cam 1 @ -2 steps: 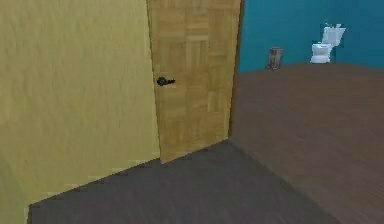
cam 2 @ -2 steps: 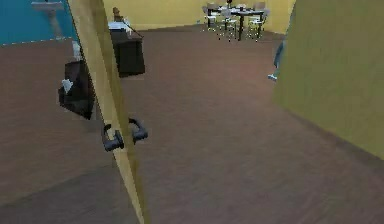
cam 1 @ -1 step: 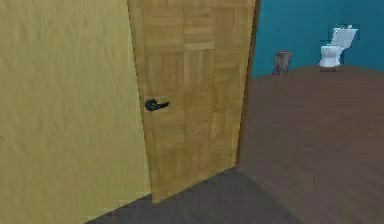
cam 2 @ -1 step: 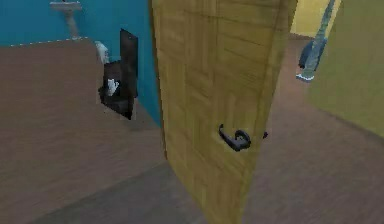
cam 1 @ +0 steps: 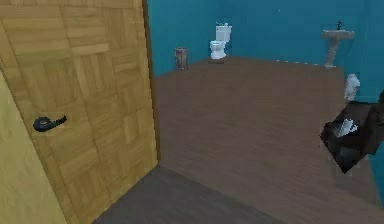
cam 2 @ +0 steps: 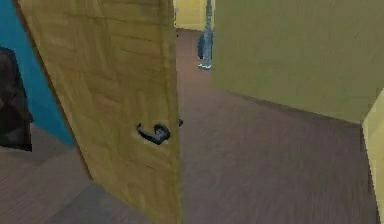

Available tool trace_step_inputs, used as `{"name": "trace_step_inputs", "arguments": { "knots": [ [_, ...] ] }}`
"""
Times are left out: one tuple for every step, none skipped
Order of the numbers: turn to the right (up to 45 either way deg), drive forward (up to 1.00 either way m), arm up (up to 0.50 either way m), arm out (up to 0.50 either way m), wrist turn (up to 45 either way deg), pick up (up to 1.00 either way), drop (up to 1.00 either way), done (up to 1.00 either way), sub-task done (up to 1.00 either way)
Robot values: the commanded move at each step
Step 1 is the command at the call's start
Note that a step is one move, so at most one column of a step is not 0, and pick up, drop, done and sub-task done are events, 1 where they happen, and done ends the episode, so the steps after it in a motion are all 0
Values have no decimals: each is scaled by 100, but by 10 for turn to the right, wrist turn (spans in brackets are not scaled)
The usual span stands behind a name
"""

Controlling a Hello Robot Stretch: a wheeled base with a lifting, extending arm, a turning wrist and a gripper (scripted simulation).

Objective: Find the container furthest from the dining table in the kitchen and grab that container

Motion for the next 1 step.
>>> {"name": "trace_step_inputs", "arguments": {
  "knots": [
    [0,100,0,0,0,0,0,0,0]
  ]
}}
